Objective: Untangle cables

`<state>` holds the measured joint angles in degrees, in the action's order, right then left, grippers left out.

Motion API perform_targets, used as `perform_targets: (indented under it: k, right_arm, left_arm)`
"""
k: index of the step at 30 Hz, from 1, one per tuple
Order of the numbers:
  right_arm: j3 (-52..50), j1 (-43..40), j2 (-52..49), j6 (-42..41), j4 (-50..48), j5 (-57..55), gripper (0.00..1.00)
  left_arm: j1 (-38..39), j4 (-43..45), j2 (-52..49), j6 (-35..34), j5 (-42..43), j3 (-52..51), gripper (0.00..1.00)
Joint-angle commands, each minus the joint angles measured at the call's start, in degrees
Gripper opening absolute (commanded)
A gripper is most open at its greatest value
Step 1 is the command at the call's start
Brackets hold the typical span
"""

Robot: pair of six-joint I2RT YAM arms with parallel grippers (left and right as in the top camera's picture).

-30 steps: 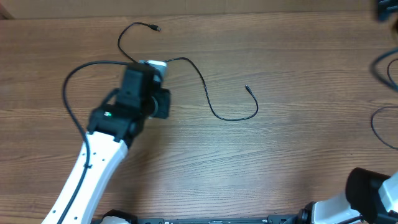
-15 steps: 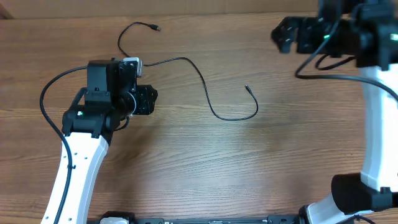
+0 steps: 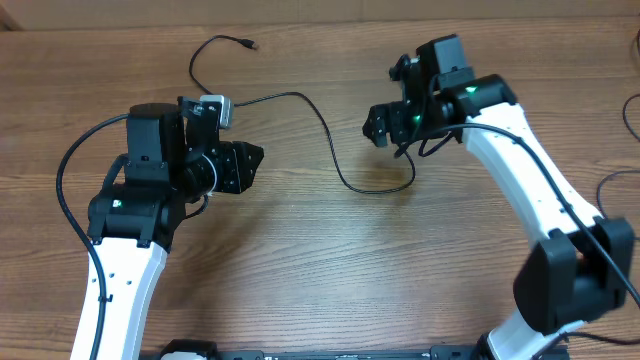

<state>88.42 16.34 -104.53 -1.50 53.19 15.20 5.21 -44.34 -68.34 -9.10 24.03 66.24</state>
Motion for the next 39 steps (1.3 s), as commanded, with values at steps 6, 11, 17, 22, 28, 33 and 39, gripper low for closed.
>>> perform_targets:
  k: [6,11,17,22,28,33,39]
  right_arm:
    - [-0.8,1.0,-7.7,0.9,-5.7,1.6,0.91]
    - [-0.8,2.6,-10.8,1.6,-11.1,1.6,0.93]
    - [-0.8,4.5,-15.5,1.6,-17.3,4.4,0.95]
    - [-0.8,5.6,-17.8,1.6,-21.2,4.4,0.91]
    - [-0.8,6.9,-19.4,1.8,-25.0,4.4,0.82]
    - [-0.8,7.3,-20.6,1.8,-30.3,2.2,0.77]
    - [-0.8,7.3,-24.1,1.8,-34.7,-0.2,0.75]
  left_arm:
    - [-0.3,0.0,1.0,-0.7,3.3,-0.2,0.47]
    - [-0.3,0.4,1.0,-0.1,4.6,-0.2,0.47]
    - [-0.3,1.8,1.0,-0.1,4.6,-0.2,0.48]
    - [-0.3,2.7,1.0,-0.1,6.2,-0.2,0.49]
    - [-0.3,3.1,1.0,-0.1,7.1,-0.2,0.50]
    - [-0.3,3.3,1.0,-0.1,8.6,-0.2,0.51]
    - [-0.3,3.3,1.0,-0.2,10.2,-0.2,0.51]
